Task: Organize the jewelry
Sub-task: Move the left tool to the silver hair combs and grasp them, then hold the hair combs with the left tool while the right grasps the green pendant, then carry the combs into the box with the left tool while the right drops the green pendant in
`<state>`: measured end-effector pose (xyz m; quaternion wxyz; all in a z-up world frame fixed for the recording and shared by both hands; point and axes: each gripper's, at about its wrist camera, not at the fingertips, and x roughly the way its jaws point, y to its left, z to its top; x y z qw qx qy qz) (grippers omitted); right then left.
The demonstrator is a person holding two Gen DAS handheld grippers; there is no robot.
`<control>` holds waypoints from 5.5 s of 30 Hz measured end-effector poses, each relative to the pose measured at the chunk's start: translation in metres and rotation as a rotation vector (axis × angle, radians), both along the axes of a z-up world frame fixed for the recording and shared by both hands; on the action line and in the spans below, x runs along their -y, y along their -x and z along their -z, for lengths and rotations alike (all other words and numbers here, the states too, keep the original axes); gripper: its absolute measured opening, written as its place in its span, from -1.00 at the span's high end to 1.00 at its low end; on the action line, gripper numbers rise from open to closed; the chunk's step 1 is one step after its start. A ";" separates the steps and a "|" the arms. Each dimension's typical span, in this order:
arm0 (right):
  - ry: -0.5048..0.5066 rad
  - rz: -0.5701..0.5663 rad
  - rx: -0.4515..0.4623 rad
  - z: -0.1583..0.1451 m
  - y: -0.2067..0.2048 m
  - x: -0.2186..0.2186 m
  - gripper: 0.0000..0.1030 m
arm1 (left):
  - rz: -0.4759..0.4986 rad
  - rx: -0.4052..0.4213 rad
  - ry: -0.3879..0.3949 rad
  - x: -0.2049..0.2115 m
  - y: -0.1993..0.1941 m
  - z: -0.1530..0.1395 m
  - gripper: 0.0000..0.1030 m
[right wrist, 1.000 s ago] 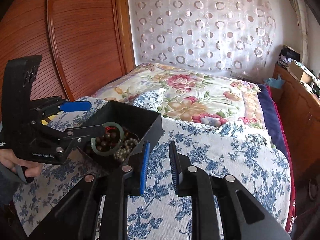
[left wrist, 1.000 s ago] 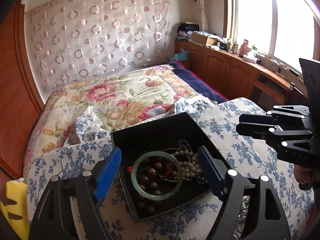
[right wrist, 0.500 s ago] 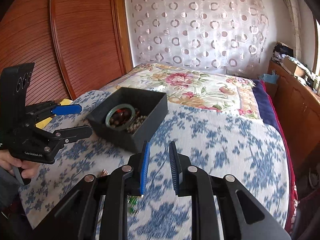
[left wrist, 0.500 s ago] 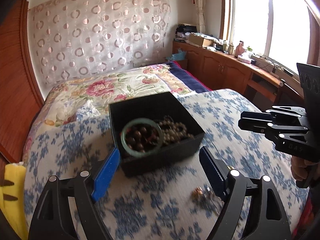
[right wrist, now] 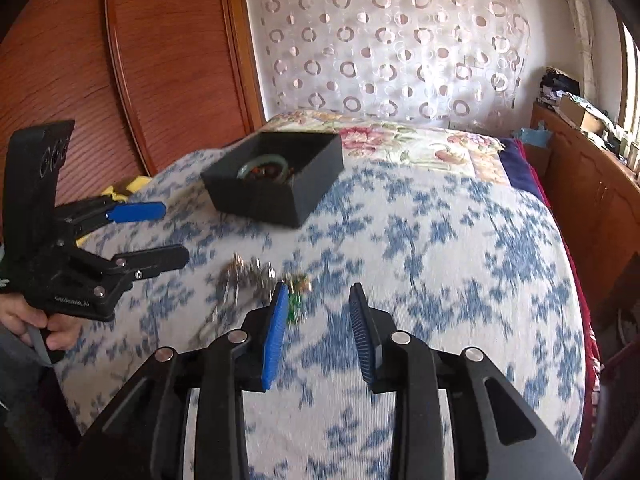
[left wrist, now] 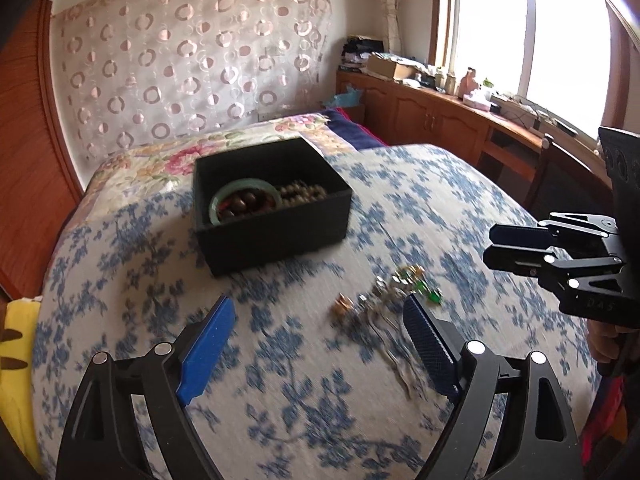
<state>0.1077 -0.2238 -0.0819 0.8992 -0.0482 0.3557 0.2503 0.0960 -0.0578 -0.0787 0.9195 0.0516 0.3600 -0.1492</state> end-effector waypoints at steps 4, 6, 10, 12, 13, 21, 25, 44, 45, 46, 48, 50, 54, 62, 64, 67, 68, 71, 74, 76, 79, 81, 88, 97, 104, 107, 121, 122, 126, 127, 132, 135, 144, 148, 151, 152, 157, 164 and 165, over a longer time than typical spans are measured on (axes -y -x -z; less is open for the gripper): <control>0.029 0.013 -0.015 0.011 0.015 0.005 0.18 | 0.009 -0.020 -0.010 0.008 0.004 0.008 -0.65; 0.049 0.015 -0.012 0.014 0.021 0.007 0.16 | 0.021 -0.035 -0.010 0.012 0.003 0.011 -0.65; 0.082 0.018 -0.020 0.026 0.030 0.010 0.15 | 0.032 -0.049 -0.024 0.021 0.001 0.017 -0.65; 0.086 0.017 -0.026 0.029 0.031 0.012 0.15 | 0.038 -0.060 -0.025 0.026 -0.001 0.020 -0.65; 0.077 0.016 -0.035 0.031 0.030 0.013 0.15 | 0.042 -0.066 -0.026 0.028 -0.002 0.022 -0.65; 0.061 0.026 -0.040 0.036 0.030 0.018 0.15 | 0.079 -0.077 -0.046 0.050 -0.012 0.027 -0.62; 0.040 0.021 -0.043 0.036 0.032 0.021 0.15 | 0.086 -0.092 -0.069 0.057 -0.017 0.031 -0.45; 0.024 0.020 -0.056 0.035 0.034 0.023 0.15 | 0.094 -0.083 -0.175 0.072 -0.017 0.034 0.01; 0.025 0.020 -0.055 0.035 0.034 0.023 0.15 | 0.091 -0.079 -0.162 0.069 -0.014 0.032 0.01; 0.026 0.021 -0.055 0.034 0.034 0.024 0.15 | 0.090 -0.077 -0.151 0.066 -0.012 0.030 0.01; 0.024 0.020 -0.056 0.035 0.033 0.024 0.15 | 0.087 -0.073 -0.125 0.060 -0.008 0.026 0.01; 0.028 0.020 -0.055 0.035 0.033 0.023 0.15 | 0.079 -0.063 -0.102 0.053 -0.003 0.022 0.01; 0.049 0.023 -0.047 0.034 0.033 0.019 0.15 | 0.064 -0.056 -0.064 0.039 0.005 0.015 0.01; 0.065 -0.001 -0.031 0.025 0.025 0.008 0.15 | 0.026 -0.041 -0.026 0.018 0.013 0.010 0.00; 0.069 -0.015 -0.026 0.021 0.019 0.001 0.15 | 0.017 -0.037 -0.019 0.012 0.014 0.009 0.01; 0.075 -0.037 -0.023 0.018 0.012 -0.008 0.24 | 0.003 -0.031 -0.010 0.005 0.015 0.008 0.01; 0.078 -0.050 -0.030 0.018 0.008 -0.013 0.31 | -0.001 -0.029 -0.007 0.003 0.015 0.007 0.00; 0.098 -0.070 -0.043 0.021 -0.001 -0.026 0.35 | -0.011 -0.027 0.007 -0.002 0.016 0.007 0.00; 0.124 -0.094 -0.063 0.027 -0.011 -0.040 0.43 | -0.016 -0.026 0.013 -0.004 0.017 0.008 0.01; 0.150 -0.102 -0.066 0.029 -0.017 -0.048 0.44 | -0.017 -0.025 0.016 -0.005 0.017 0.009 0.01; 0.190 -0.103 -0.066 0.033 -0.025 -0.058 0.45 | -0.017 -0.024 0.021 -0.007 0.018 0.009 0.01; 0.219 -0.097 -0.056 0.037 -0.027 -0.062 0.47 | -0.018 -0.023 0.021 -0.007 0.018 0.008 0.00; 0.210 -0.122 -0.064 0.036 -0.027 -0.058 0.78 | -0.023 -0.016 0.027 -0.012 0.021 0.006 0.00; 0.151 -0.120 0.019 -0.009 -0.019 -0.046 0.80 | -0.029 -0.001 0.037 -0.016 0.024 0.002 0.00; 0.120 -0.103 0.060 -0.031 -0.019 -0.038 0.80 | -0.034 0.009 0.044 -0.018 0.025 -0.002 0.00; 0.121 -0.097 0.061 -0.032 -0.022 -0.040 0.80 | -0.035 0.016 0.043 -0.019 0.024 -0.004 0.00; 0.052 -0.127 0.098 -0.051 -0.066 -0.061 0.80 | -0.072 0.090 0.053 -0.033 -0.006 -0.034 0.00; 0.049 -0.130 0.101 -0.052 -0.069 -0.063 0.80 | -0.074 0.091 0.053 -0.033 -0.009 -0.035 0.00; 0.034 -0.156 0.105 -0.055 -0.087 -0.076 0.80 | -0.087 0.091 0.048 -0.037 -0.025 -0.039 0.00; 0.030 -0.165 0.103 -0.055 -0.093 -0.080 0.79 | -0.090 0.090 0.048 -0.038 -0.028 -0.040 0.00; 0.027 -0.195 0.082 -0.048 -0.113 -0.096 0.79 | -0.110 0.086 0.043 -0.044 -0.051 -0.045 0.00; 0.052 -0.185 0.074 -0.043 -0.119 -0.101 0.78 | -0.116 0.084 0.042 -0.047 -0.062 -0.046 0.00; 0.031 -0.185 0.065 -0.046 -0.137 -0.097 0.65 | -0.109 0.057 0.029 -0.047 -0.095 -0.043 0.00; 0.037 -0.161 0.069 -0.046 -0.141 -0.087 0.65 | -0.103 0.040 0.017 -0.044 -0.112 -0.038 0.00; 0.043 -0.139 0.072 -0.043 -0.142 -0.079 0.64 | -0.097 0.033 0.009 -0.041 -0.122 -0.035 0.00; 0.040 -0.131 0.068 -0.042 -0.143 -0.075 0.64 | -0.093 0.032 0.007 -0.039 -0.126 -0.034 0.00; 0.032 -0.099 0.053 -0.036 -0.148 -0.061 0.64 | -0.087 0.027 -0.004 -0.033 -0.141 -0.031 0.00; 0.040 -0.079 0.033 -0.026 -0.144 -0.049 0.64 | -0.079 0.014 -0.007 -0.027 -0.154 -0.024 0.00; 0.041 -0.077 0.032 -0.025 -0.144 -0.048 0.64 | -0.078 0.017 -0.007 -0.026 -0.154 -0.024 0.00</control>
